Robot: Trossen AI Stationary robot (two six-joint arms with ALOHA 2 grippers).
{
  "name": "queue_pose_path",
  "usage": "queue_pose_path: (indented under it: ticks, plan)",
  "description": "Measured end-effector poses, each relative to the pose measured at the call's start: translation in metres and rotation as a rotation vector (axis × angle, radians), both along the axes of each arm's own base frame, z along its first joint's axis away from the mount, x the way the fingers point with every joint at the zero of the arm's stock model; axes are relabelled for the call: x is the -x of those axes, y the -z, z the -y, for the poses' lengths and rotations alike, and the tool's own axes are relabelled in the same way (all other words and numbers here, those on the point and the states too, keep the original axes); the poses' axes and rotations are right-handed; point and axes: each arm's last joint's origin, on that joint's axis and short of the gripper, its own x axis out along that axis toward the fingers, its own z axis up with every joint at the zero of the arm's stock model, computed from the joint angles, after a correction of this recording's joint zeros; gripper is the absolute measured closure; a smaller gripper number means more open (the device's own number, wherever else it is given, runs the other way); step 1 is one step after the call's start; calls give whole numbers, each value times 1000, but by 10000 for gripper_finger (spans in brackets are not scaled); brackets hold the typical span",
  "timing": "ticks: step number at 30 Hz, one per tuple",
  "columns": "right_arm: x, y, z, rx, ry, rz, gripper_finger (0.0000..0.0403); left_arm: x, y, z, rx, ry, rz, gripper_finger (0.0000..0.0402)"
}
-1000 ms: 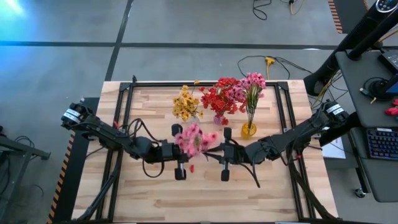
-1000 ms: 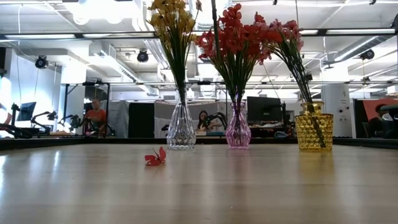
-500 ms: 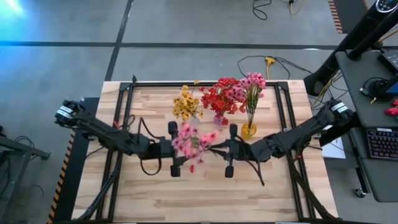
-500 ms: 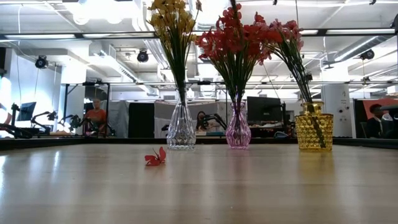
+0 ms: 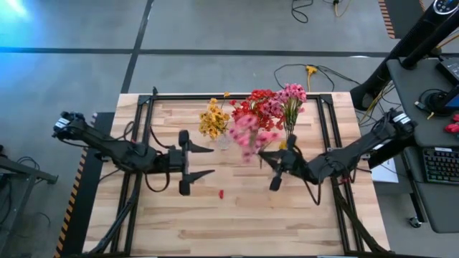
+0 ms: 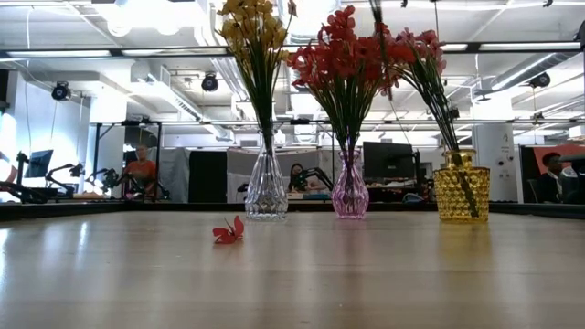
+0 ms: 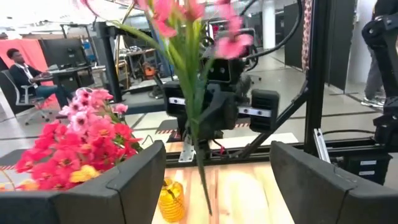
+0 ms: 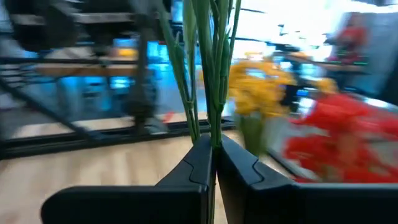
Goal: Sort flowers into vase by color
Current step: Put the pink flowers into the yellow vase
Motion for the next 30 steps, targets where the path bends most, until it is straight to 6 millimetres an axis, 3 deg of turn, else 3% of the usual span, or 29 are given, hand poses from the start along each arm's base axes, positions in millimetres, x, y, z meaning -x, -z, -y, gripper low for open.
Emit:
queue_pose_path:
  ticks: [4,11,19,23,30]
  plan:
    - [11,4,3,-1,146,6,391,10,-3,-5,-10,-28,-22,132]
    - [20,2,7,-2,253,20,391,17,-2,-11,-38,-122,-77,132]
    - [39,15,16,-20,262,24,391,19,2,-12,-55,-132,-122,132]
    - [61,19,25,-32,253,53,391,22,2,-14,-59,-160,-133,136]
    - [105,0,38,-99,151,176,391,24,2,-15,-61,-172,-141,143]
